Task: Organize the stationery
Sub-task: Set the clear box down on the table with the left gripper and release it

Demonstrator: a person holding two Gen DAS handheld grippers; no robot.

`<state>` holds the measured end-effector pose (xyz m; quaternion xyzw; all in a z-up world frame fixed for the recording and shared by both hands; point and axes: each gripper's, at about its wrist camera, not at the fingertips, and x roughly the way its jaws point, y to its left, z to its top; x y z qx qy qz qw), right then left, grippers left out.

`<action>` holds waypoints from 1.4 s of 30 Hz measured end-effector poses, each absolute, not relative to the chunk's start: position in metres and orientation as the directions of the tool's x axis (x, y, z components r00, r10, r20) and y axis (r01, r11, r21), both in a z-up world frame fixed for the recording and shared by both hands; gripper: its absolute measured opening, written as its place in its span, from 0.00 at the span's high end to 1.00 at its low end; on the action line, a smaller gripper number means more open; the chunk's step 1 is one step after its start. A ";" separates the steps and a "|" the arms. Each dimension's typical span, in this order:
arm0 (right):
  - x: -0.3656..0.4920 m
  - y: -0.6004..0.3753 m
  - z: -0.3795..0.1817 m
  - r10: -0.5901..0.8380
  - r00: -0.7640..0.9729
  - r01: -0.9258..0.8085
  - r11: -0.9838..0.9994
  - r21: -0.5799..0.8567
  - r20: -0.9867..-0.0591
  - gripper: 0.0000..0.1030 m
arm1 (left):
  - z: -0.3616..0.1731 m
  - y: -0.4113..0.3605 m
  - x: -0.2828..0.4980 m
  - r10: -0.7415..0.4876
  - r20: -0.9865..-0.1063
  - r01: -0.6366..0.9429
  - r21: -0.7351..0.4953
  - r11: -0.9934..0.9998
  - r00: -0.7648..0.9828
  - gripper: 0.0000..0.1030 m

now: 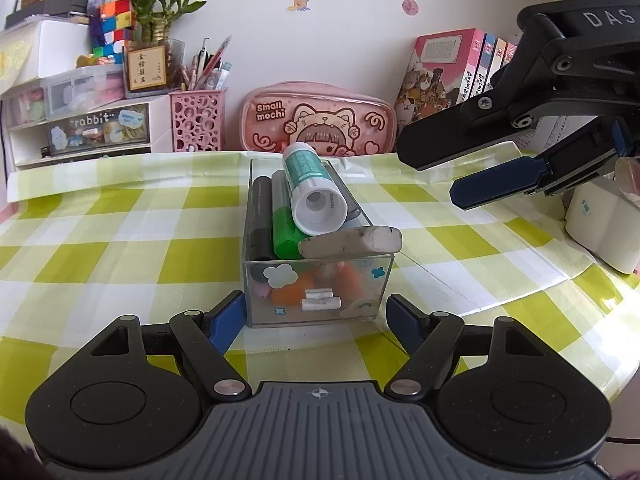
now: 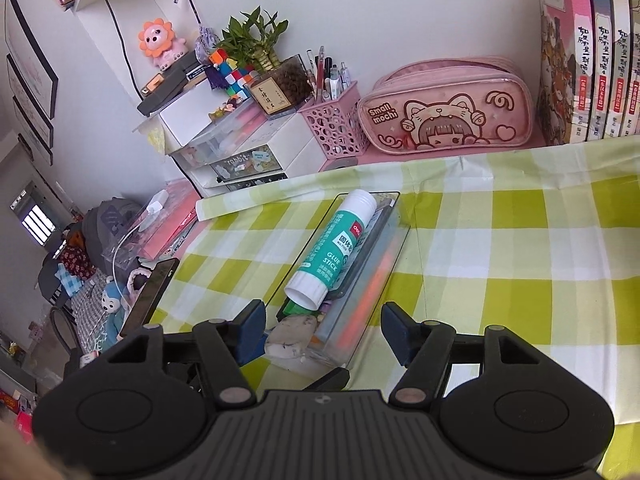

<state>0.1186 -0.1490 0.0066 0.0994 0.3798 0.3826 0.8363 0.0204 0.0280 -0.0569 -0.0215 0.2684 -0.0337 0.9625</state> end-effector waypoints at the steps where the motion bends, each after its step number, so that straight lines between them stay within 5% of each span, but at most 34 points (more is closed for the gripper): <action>1: 0.117 -0.152 0.007 0.713 0.429 -0.565 0.691 0.452 -0.554 0.35 | -0.057 0.028 0.020 -0.076 -0.517 0.054 -0.057 0.997 0.853 0.26; 6: 0.111 -0.160 0.006 0.665 0.514 -0.531 0.743 0.407 -0.542 0.25 | -0.054 0.027 0.016 -0.081 -0.545 0.077 -0.030 0.997 0.835 0.22; 18: 0.067 -0.174 0.021 0.401 0.726 -0.329 0.916 0.230 -0.558 0.18 | -0.003 0.045 -0.012 -0.047 -0.589 0.018 -0.055 0.998 0.807 0.05; 21: 0.047 -0.178 0.030 0.352 0.766 -0.274 0.936 0.222 -0.537 0.00 | 0.014 0.036 -0.014 -0.008 -0.602 -0.023 -0.043 0.999 0.799 0.05; 42: -0.015 -0.185 0.044 0.225 0.845 -0.178 0.974 0.141 -0.485 0.00 | 0.038 0.014 -0.029 0.040 -0.595 -0.037 0.018 0.999 0.803 0.05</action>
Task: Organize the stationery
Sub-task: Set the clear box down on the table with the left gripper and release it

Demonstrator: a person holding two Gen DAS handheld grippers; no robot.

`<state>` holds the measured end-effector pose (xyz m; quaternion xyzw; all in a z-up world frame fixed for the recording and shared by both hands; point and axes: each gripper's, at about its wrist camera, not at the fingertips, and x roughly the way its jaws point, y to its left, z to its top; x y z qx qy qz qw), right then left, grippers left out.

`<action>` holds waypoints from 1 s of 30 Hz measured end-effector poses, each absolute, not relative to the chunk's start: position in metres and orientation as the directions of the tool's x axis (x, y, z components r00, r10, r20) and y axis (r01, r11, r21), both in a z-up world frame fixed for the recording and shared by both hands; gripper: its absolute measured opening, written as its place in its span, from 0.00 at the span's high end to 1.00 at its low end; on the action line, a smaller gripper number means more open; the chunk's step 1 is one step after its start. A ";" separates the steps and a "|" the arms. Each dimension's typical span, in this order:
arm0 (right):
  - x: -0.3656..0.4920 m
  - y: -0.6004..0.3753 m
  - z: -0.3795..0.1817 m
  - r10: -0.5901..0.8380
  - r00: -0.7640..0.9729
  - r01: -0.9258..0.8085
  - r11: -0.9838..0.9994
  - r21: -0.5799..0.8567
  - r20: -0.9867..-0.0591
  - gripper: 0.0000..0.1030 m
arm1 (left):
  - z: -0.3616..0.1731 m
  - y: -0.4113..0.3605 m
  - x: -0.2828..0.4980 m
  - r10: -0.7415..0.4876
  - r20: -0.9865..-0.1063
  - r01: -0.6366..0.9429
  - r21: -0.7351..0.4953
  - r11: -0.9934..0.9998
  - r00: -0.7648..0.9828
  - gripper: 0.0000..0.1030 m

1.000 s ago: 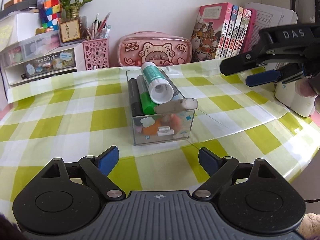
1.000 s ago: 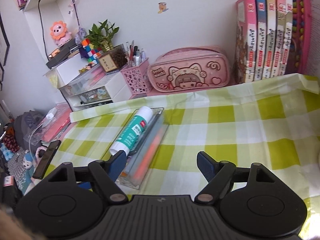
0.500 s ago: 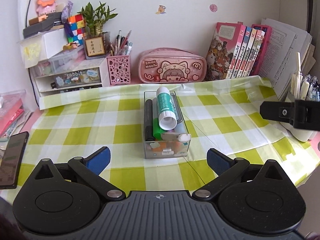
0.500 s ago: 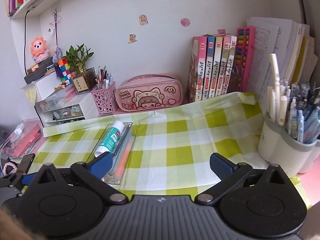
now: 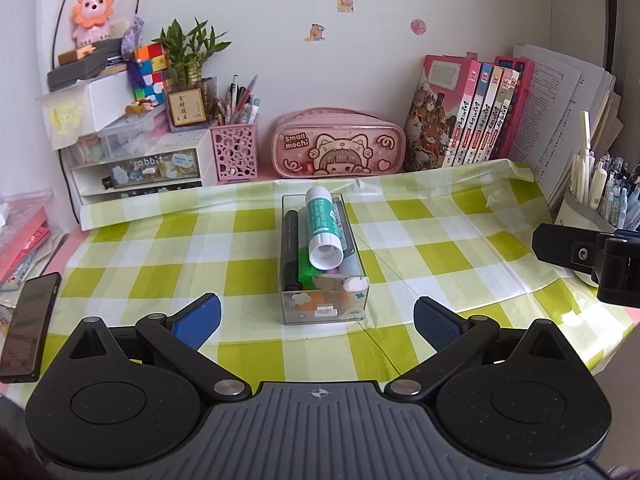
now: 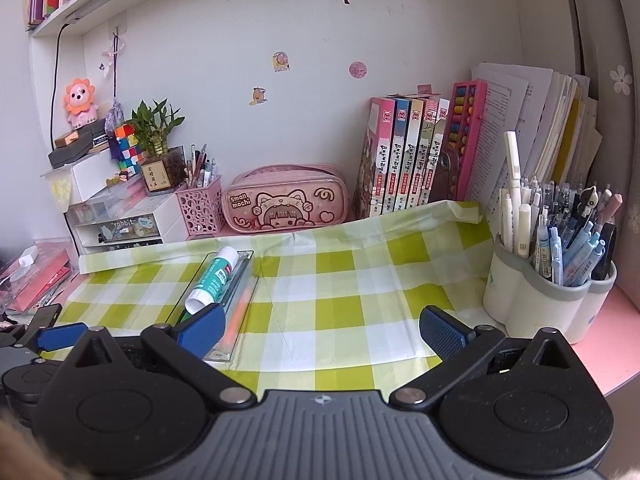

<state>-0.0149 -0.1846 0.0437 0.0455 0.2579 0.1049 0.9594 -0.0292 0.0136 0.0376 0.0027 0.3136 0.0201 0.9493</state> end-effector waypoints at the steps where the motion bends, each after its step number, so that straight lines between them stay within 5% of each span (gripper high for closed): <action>1: -0.014 -0.185 0.043 0.224 0.843 -0.176 0.974 0.142 -0.488 0.00 | 0.037 0.014 -0.029 0.039 -0.596 -0.036 0.017 0.999 0.802 0.05; 30: -0.010 -0.187 0.039 0.226 0.834 -0.179 0.974 0.141 -0.503 0.00 | 0.038 0.013 -0.028 0.020 -0.591 -0.021 0.006 1.000 0.807 0.05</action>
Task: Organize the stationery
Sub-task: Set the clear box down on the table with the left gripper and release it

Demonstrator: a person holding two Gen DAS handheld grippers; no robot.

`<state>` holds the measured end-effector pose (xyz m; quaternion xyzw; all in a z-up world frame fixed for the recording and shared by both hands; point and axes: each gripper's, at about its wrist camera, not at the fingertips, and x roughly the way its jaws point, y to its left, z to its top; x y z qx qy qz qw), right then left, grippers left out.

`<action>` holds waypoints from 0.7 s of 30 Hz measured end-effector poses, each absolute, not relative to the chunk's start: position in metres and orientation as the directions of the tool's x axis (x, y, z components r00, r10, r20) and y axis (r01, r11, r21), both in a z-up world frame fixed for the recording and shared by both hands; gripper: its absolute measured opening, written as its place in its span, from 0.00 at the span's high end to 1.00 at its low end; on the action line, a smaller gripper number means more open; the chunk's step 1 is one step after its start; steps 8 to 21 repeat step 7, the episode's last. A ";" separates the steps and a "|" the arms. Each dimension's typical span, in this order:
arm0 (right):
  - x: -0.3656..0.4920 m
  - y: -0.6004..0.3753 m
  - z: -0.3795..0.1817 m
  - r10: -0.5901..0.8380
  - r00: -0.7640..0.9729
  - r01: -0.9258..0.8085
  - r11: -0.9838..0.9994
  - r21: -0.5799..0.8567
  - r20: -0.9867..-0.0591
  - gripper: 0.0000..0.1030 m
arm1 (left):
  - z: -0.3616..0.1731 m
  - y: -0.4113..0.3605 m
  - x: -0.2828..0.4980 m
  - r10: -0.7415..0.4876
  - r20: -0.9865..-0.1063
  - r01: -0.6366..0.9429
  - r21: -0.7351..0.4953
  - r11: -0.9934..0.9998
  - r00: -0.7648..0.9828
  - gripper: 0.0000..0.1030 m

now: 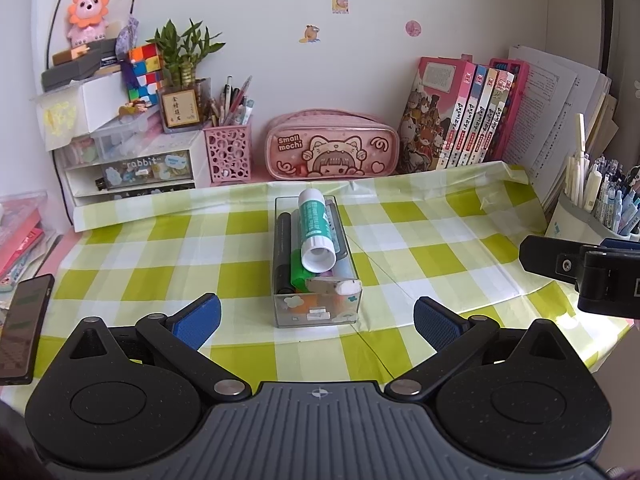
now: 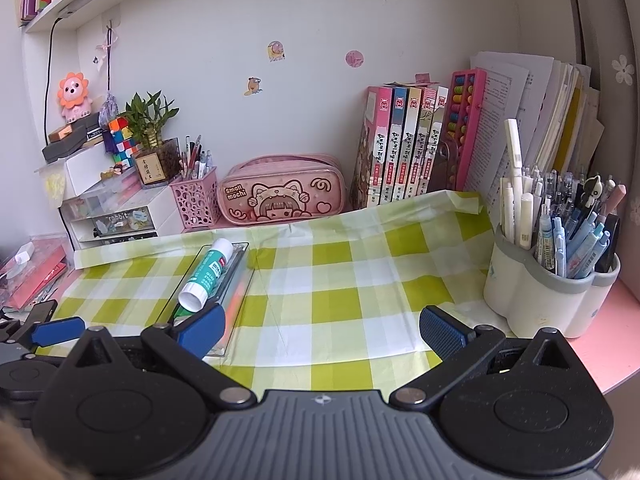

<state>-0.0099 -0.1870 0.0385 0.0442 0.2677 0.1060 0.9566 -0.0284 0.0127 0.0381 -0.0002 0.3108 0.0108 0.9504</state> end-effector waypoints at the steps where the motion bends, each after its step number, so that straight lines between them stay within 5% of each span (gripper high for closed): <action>1: -0.010 -0.187 0.039 0.226 0.834 -0.179 0.974 0.142 -0.503 0.00 | 0.038 0.013 -0.028 0.020 -0.590 -0.020 0.006 1.000 0.807 0.05; 21: -0.010 -0.186 0.038 0.228 0.834 -0.181 0.973 0.140 -0.503 0.00 | 0.038 0.013 -0.029 0.015 -0.586 -0.017 0.003 1.000 0.810 0.05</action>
